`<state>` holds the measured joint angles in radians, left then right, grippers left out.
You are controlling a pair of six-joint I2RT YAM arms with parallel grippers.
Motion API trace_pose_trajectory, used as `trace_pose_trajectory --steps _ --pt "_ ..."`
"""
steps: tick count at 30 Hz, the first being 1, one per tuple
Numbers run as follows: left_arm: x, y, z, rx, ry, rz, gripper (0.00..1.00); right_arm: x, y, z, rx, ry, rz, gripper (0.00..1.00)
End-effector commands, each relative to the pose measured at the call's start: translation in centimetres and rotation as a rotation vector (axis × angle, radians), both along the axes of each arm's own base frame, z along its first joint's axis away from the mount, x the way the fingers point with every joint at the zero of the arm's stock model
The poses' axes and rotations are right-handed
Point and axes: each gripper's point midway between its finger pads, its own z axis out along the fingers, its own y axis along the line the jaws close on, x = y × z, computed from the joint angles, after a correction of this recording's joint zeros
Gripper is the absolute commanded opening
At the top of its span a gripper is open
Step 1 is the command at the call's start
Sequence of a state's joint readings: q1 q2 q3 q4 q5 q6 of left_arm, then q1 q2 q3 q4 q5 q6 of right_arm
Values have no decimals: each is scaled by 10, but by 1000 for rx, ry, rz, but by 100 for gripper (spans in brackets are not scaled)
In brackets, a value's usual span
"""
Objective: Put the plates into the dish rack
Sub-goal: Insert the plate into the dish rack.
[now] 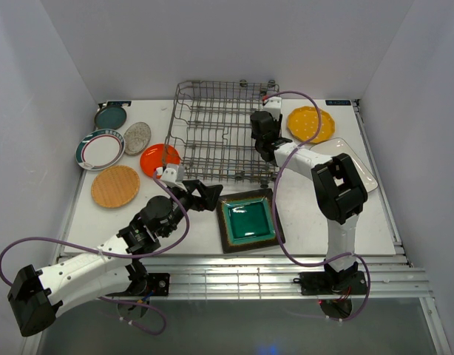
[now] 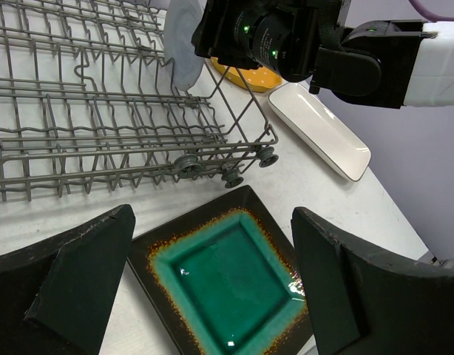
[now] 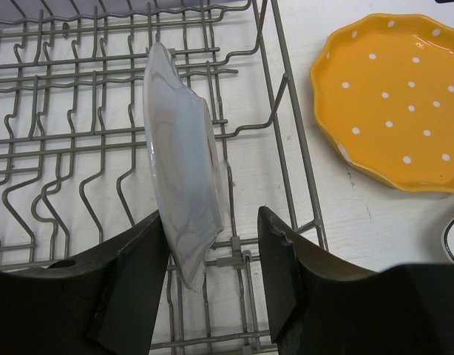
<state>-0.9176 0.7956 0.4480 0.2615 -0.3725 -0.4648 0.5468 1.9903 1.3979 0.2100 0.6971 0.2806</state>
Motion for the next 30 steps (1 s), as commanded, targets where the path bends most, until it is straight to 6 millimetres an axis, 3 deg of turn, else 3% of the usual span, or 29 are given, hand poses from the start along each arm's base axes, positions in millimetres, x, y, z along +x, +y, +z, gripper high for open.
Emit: trace_pose_trajectory --steps 1,11,18,22,30 --pt "0 0 17 -31 -16 -2 98 4 3 19 22 -59 -21 55" --pt "1 -1 15 -27 -14 -4 98 4 7 20 13 -61 -9 66" --pt "0 -1 17 -30 -15 -5 98 5 9 18 -8 -61 -9 65" --pt "0 -1 15 -27 -14 -5 98 5 8 20 -25 -67 -18 42" --pt "0 -2 14 -24 -11 -8 98 4 9 27 -60 -82 -24 24"
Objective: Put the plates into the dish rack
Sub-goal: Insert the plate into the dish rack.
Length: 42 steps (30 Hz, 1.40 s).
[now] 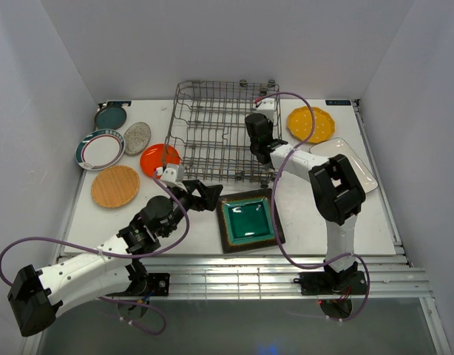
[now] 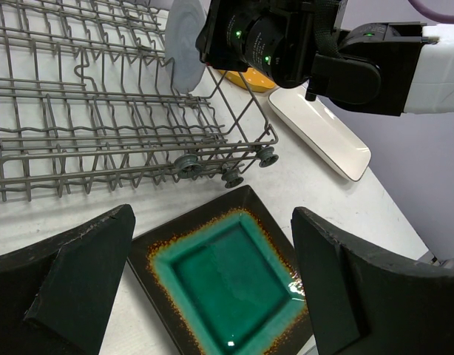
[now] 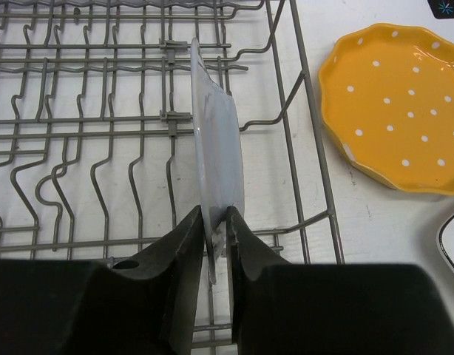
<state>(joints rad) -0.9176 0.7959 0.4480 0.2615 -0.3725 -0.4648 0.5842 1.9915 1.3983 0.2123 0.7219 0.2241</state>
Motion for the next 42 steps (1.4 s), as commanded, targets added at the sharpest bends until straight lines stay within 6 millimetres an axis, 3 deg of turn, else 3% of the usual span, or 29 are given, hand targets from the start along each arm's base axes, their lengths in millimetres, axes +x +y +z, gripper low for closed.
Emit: trace_pose_trajectory --steps 1,5,12,23,42 --pt "1 -2 14 -23 -10 -7 98 12 -5 27 -5 -87 -62 22" --pt "1 -2 14 -24 -9 -7 98 12 -3 33 -47 -103 -75 8" --pt "1 -3 13 -21 -6 -8 98 13 1 58 -144 -151 -91 8" --pt "1 -4 11 -18 -1 -11 98 9 -5 92 -138 -222 -105 8" --pt "1 -3 11 -18 -3 -5 98 -1 -12 126 -105 -292 -104 8"
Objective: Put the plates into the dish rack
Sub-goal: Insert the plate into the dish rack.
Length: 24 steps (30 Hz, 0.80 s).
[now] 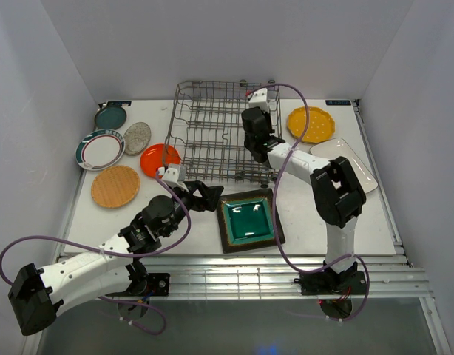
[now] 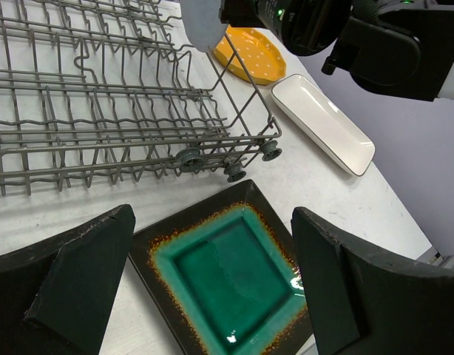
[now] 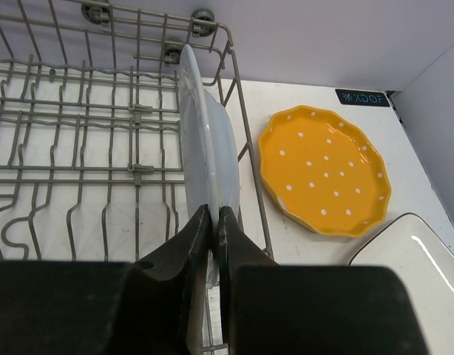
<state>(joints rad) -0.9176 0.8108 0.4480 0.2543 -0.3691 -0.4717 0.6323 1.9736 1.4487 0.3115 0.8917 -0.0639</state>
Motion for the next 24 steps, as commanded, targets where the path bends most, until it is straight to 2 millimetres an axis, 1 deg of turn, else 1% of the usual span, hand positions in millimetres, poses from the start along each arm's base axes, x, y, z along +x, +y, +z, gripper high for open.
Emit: trace_pose_trajectory --steps 1,4,15,19,20,24 --pt "2 -1 16 -27 -18 -1 98 -3 -6 71 125 -177 -32 8" --pt "1 -1 17 -27 -20 -1 98 -4 -3 71 147 -172 -17 8" --pt "2 0 17 -27 -22 2 98 -2 10 59 155 -141 19 8" --pt "1 0 18 -29 -23 2 98 -1 14 51 174 -130 25 8" --pt "2 0 18 -28 -23 4 98 0 16 45 167 -118 26 8" --pt "2 0 18 -27 -23 4 98 3 20 34 160 -101 26 8"
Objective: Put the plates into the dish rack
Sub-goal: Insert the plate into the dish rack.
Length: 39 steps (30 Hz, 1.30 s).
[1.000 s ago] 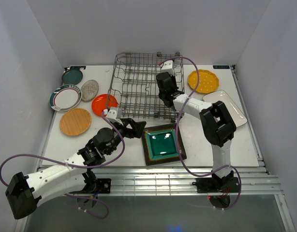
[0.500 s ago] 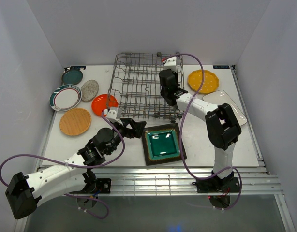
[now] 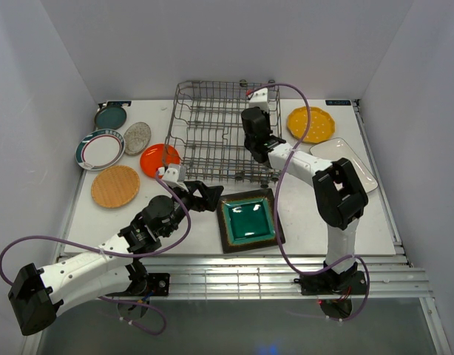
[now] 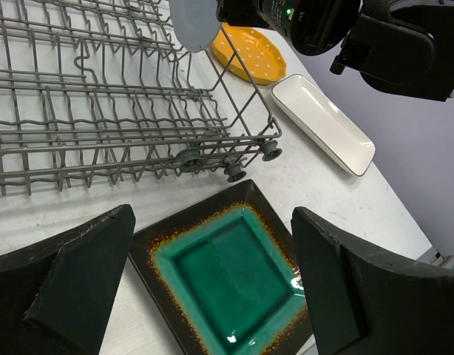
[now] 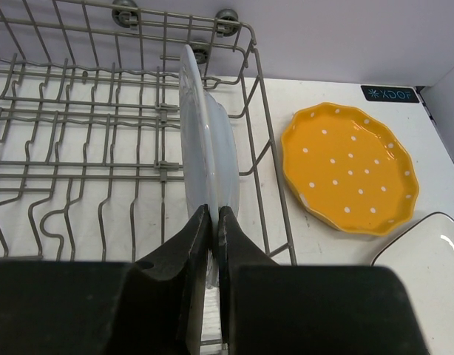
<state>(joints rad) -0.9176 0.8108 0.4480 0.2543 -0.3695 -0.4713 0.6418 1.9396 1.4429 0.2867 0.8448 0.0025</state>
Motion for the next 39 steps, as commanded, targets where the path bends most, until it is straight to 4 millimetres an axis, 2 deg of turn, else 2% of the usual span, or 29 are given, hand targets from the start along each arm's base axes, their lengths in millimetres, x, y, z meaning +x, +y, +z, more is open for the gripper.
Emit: trace_pose_trajectory --steps 1,19,31,33,37,39 --pt "2 0 19 -28 -24 4 98 9 8 23 86 -87 -22 8" --pt "2 -1 17 -27 -21 1 98 14 27 -21 103 -9 3 8" --pt "2 -1 18 -27 -21 1 98 12 31 -33 175 17 -13 8" --pt "1 -1 18 -29 -20 -1 98 12 31 -34 184 21 -15 9" --pt "2 -2 17 -28 -20 -1 98 11 31 -36 191 28 -19 23" --pt "2 -2 17 -28 -20 -1 98 11 29 -35 193 26 -29 24"
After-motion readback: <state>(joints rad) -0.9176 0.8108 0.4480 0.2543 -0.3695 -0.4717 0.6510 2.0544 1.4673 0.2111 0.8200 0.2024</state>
